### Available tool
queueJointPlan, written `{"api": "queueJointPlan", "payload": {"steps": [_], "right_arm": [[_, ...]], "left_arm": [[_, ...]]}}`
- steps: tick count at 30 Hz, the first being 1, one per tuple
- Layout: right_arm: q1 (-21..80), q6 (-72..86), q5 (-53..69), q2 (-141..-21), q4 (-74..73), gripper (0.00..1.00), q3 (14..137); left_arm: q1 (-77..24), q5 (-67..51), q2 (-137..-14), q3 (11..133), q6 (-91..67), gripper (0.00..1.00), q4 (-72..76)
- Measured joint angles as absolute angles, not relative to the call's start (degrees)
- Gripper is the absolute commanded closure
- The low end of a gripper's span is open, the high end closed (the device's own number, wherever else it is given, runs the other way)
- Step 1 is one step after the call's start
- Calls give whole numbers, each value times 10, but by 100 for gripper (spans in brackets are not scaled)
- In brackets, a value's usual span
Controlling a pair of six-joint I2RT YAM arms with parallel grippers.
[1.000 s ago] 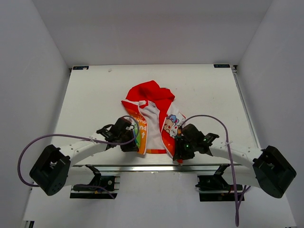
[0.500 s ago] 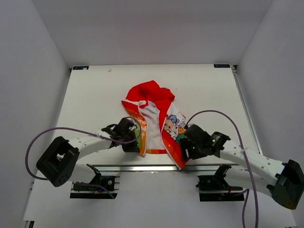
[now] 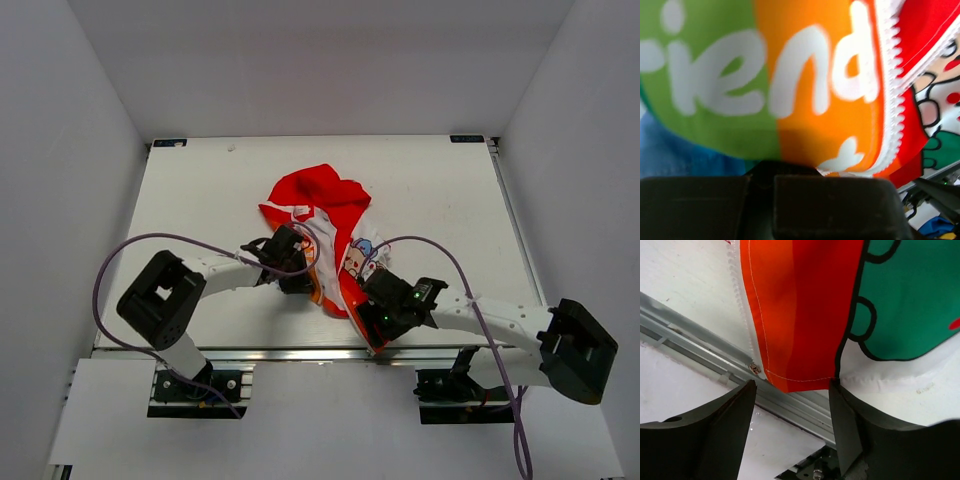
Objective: Zip up the jacket
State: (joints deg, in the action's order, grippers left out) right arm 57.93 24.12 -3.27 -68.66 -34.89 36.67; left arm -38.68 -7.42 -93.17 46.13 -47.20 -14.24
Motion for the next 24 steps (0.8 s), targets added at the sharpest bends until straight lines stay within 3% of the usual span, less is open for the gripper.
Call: {"api": "queueJointPlan", "payload": {"steps": [3, 18, 24], "right_arm": [[579, 233, -28, -707, -327, 39, 365], [553, 205, -52, -890, -193, 36, 480], [555, 198, -43, -862, -199, 35, 490]], "left_arm": [[-380, -75, -951, 481, -466, 100, -139], [-245, -89, -1067, 625, -394, 100, -139], [-234, -54, -1031, 594, -370, 100, -161]]}}
